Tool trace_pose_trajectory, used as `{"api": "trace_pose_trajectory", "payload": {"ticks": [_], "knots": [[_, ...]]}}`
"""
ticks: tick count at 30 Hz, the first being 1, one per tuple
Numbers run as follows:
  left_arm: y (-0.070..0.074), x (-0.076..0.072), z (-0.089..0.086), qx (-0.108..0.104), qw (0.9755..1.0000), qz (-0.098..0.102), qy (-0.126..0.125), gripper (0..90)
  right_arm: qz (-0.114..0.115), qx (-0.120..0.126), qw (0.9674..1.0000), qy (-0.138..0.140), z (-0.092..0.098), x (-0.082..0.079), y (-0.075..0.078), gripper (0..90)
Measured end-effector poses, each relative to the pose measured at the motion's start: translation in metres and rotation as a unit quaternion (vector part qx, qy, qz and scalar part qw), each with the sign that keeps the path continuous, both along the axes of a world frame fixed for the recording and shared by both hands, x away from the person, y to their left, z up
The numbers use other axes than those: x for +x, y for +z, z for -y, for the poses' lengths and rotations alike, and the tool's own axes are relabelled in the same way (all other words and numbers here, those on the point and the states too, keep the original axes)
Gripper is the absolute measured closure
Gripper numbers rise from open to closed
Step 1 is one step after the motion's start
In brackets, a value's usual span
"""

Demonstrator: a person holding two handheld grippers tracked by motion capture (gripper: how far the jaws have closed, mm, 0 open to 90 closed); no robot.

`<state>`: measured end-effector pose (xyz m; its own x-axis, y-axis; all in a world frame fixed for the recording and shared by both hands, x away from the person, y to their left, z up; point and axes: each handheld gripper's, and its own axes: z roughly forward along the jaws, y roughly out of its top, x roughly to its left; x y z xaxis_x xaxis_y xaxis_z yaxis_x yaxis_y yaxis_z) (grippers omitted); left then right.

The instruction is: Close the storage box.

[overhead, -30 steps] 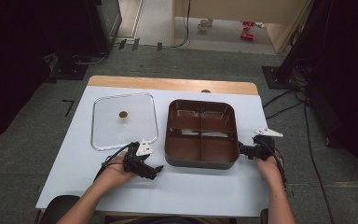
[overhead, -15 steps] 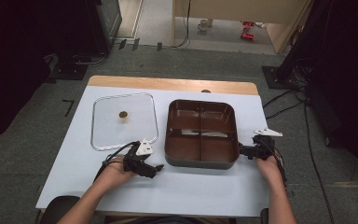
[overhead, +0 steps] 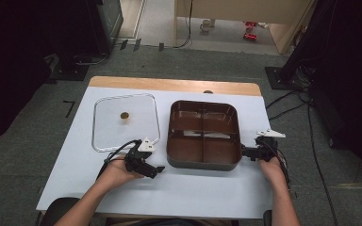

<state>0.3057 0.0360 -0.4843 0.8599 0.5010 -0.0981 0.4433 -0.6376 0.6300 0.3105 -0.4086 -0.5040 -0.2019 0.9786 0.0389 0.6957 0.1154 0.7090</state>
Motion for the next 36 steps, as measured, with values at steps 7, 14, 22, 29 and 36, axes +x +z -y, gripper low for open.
{"api": "trace_pose_trajectory", "payload": {"ticks": [7, 14, 22, 29, 36], "knots": [[0.009, 0.0, -0.001, -0.004, 0.9999, 0.012, -0.001, 24.3, -0.001, 0.0, 1.0, 0.004, 0.0, 0.0, 0.0, 4.3], [0.02, 0.006, -0.007, -0.013, 0.9999, 0.006, 0.002, 21.4, -0.002, 0.0, 1.0, 0.004, 0.0, 0.0, 0.0, 4.2], [0.029, 0.011, -0.016, -0.022, 0.9995, 0.019, 0.012, 23.8, -0.002, 0.0, 1.0, 0.004, 0.0, 0.0, 0.0, 4.3], [0.033, 0.018, -0.024, -0.02, 0.9994, 0.017, 0.023, 24.1, -0.001, -0.001, 1.0, 0.004, 0.0, 0.0, 0.0, 4.3], [0.042, 0.03, -0.037, -0.024, 0.9983, 0.025, 0.046, 24.4, -0.001, -0.001, 1.0, 0.004, 0.0, 0.0, 0.0, 4.3]]}}
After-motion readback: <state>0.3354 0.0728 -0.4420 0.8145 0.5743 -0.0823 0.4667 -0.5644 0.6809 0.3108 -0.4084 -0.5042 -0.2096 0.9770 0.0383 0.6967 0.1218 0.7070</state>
